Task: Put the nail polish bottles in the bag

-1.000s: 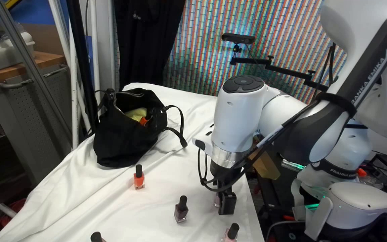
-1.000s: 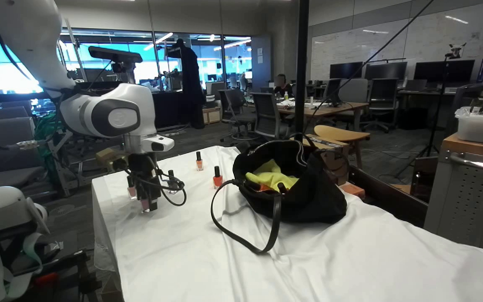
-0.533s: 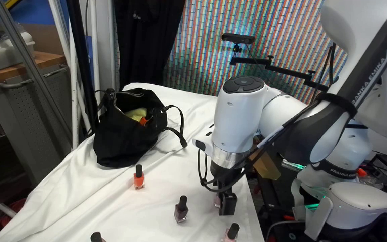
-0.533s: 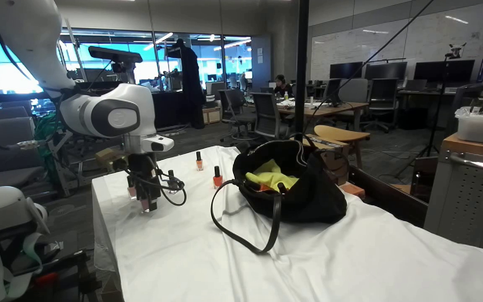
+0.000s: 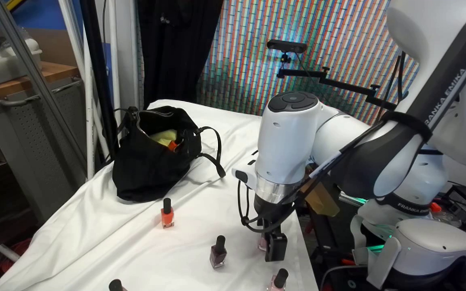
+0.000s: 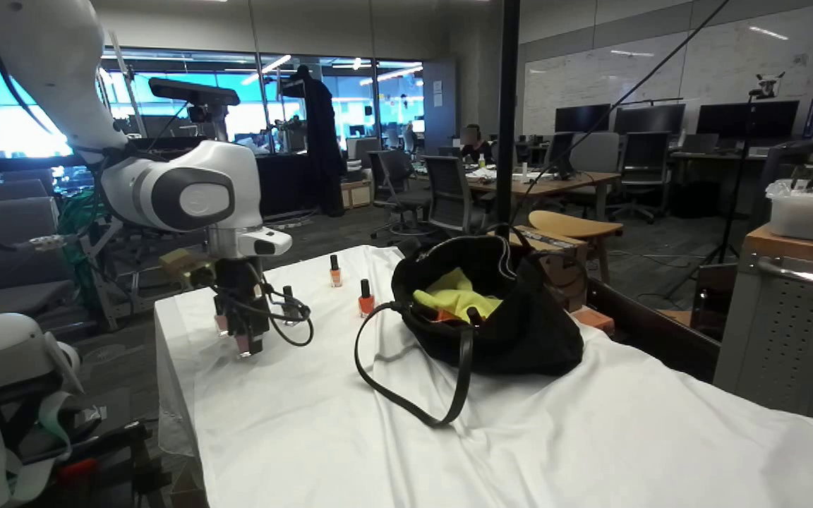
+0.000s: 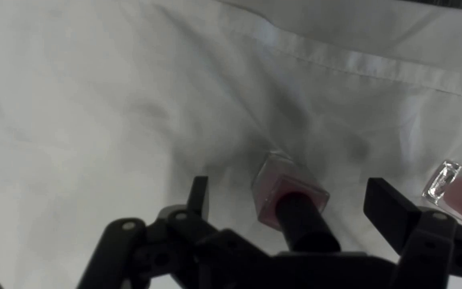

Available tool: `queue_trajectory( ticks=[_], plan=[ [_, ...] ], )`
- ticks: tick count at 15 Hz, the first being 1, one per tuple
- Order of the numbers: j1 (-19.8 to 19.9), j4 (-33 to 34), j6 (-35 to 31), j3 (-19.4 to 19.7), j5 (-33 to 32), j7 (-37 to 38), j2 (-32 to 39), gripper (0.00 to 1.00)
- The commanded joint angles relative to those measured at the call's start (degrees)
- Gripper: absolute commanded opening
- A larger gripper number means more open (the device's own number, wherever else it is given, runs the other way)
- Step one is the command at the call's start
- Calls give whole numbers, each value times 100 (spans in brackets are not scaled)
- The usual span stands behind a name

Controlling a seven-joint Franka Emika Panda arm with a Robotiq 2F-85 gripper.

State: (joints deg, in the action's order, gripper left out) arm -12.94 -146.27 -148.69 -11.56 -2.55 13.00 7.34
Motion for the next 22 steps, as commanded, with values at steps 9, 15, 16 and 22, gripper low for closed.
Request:
queue_trajectory(
  ticks=[9, 15, 16, 22],
  plan=[
    [-29, 23, -58, -83, 222, -280, 99, 38],
    [-4, 28, -27, -67, 282, -355, 86, 16],
    [-5, 27, 11, -56, 252, -351, 64, 16],
    [17, 48, 590, 104, -237, -148, -410, 16]
  ],
)
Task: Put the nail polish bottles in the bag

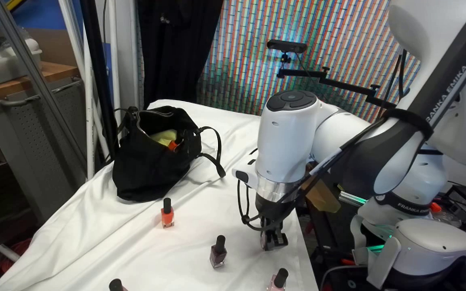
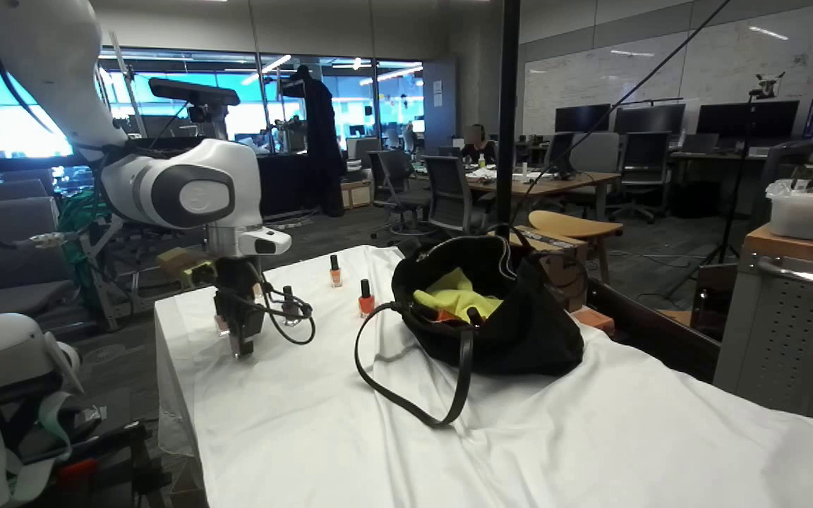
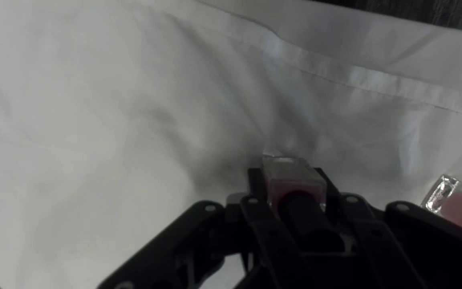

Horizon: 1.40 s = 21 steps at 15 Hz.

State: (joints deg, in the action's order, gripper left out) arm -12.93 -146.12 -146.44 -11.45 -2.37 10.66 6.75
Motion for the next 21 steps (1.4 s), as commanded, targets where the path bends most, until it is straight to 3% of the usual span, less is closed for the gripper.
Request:
queue_trajectory(
  ticks=[1, 10, 16, 21],
  plan=[
    [46, 64, 463, 129, -325, 89, -454, 16],
    [641, 788, 313, 545, -1917, 1343, -891, 16],
    [1023, 1456, -156, 748, -2963, 2366, -611, 16],
    [1072, 2021, -727, 960, -3589, 2991, -57, 16]
  ],
)
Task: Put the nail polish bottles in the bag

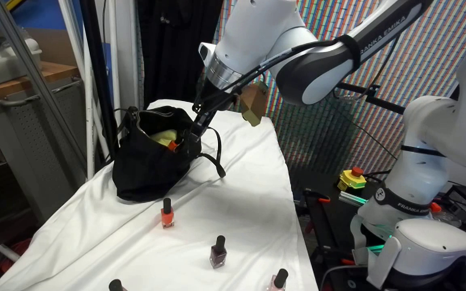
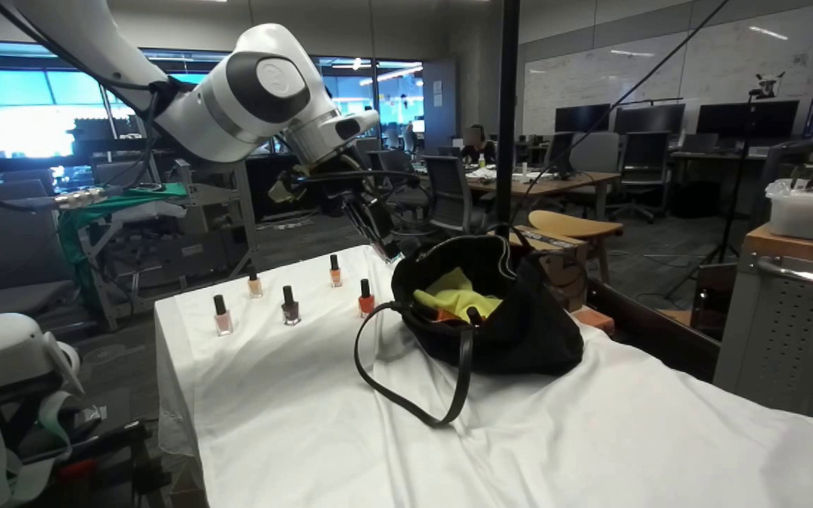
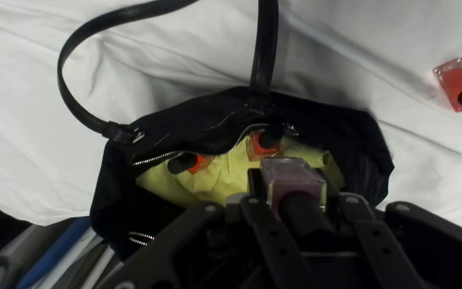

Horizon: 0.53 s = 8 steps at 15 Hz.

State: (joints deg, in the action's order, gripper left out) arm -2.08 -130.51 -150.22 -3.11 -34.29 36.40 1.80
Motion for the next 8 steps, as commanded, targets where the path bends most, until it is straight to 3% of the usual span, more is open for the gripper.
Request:
queue_trajectory(
  ticks=[1, 8],
  plan=[
    [30, 610, -419, 115, -498, 533, 613, 16],
    [23, 1473, -642, 158, -365, 576, 1636, 16]
  ],
)
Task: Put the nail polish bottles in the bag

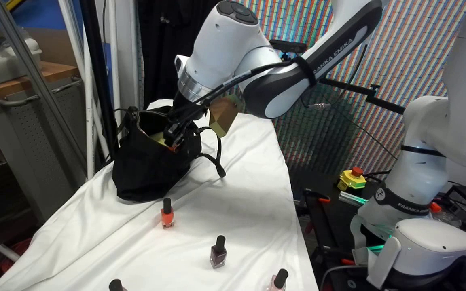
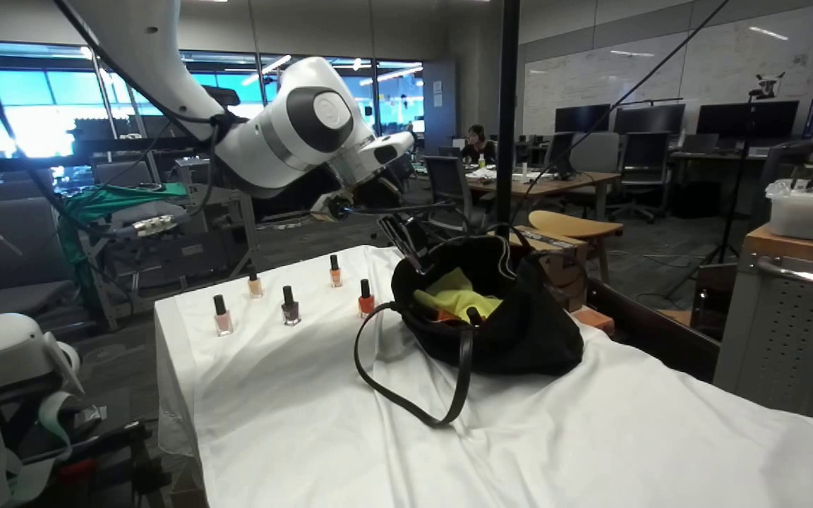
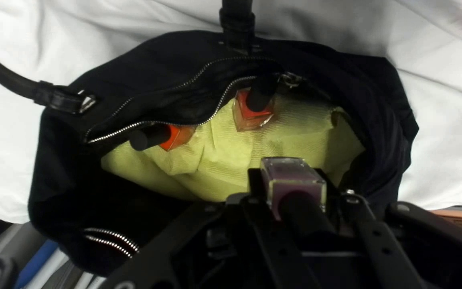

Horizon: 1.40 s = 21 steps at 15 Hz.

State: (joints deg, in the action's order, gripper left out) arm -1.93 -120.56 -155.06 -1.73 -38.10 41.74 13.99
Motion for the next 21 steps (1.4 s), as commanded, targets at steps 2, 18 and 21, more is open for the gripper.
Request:
queue_trajectory(
  ticks=[2, 18, 21],
  plan=[
    [20, 628, -169, 3, 60, 3, 572, 16],
    [-600, -138, 825, 403, 1163, -1197, -324, 100],
    [-671, -601, 1003, 330, 1018, -1019, -768, 100]
  ],
)
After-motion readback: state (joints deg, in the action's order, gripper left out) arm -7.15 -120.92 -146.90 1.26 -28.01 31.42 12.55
